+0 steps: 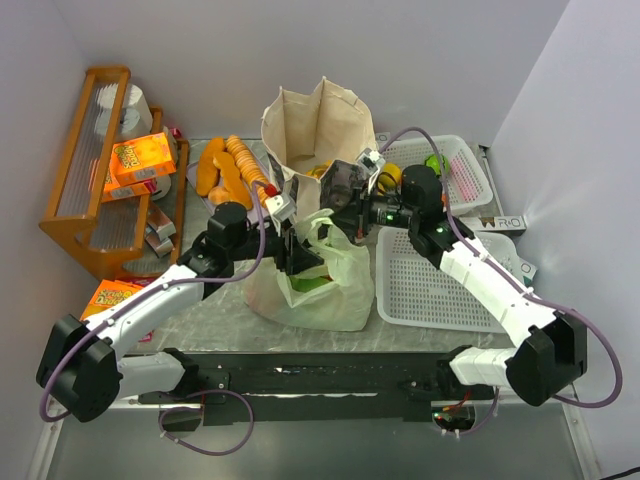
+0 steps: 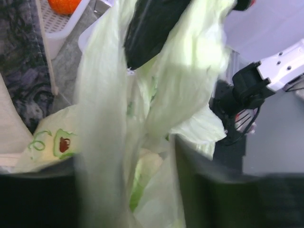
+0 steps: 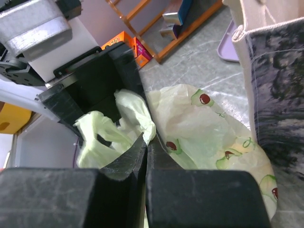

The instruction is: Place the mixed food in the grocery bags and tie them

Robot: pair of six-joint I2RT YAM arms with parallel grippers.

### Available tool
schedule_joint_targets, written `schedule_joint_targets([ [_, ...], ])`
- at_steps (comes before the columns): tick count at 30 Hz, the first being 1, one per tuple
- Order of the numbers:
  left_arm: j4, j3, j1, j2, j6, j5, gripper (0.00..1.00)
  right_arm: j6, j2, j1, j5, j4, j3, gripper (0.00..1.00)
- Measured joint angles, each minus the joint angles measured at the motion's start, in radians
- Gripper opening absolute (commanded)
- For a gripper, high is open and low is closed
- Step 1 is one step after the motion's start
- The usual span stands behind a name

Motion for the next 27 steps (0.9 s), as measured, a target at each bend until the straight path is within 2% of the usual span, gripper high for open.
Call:
schedule_joint_targets([
  [1,-0.011,0.004,0.000,0.000,-0.001,-0.010,0.85,0.000,-0.003,0.000,0.003,0.000,0.000,0.00],
  [4,-0.061,0.022,-0.002,-0.010,0.010,-0.052,0.98,-0.004,-0.016,0.000,0.019,0.000,0.000,0.00],
  [9,-0.173,0.066,-0.018,-0.088,0.055,-0.163,0.99,-0.017,-0.026,0.000,0.040,-0.014,0.000,0.00],
  [13,-0.265,0.147,-0.076,-0.158,0.103,-0.294,0.99,-0.022,-0.026,0.000,0.049,-0.024,0.000,0.00],
  [17,-0.294,0.215,-0.137,-0.200,0.130,-0.384,0.93,-0.025,-0.026,0.000,0.054,-0.025,0.000,0.00],
  [18,-0.298,0.229,-0.149,-0.200,0.134,-0.398,0.89,-0.025,-0.026,0.000,0.054,-0.025,0.000,0.00],
  [23,-0.335,0.306,-0.174,-0.129,0.148,-0.452,0.76,-0.025,-0.026,0.000,0.057,-0.026,0.000,0.00],
  [27,-0.362,0.307,-0.175,-0.085,0.153,-0.488,0.67,-0.025,-0.026,0.000,0.058,-0.027,0.000,0.00],
])
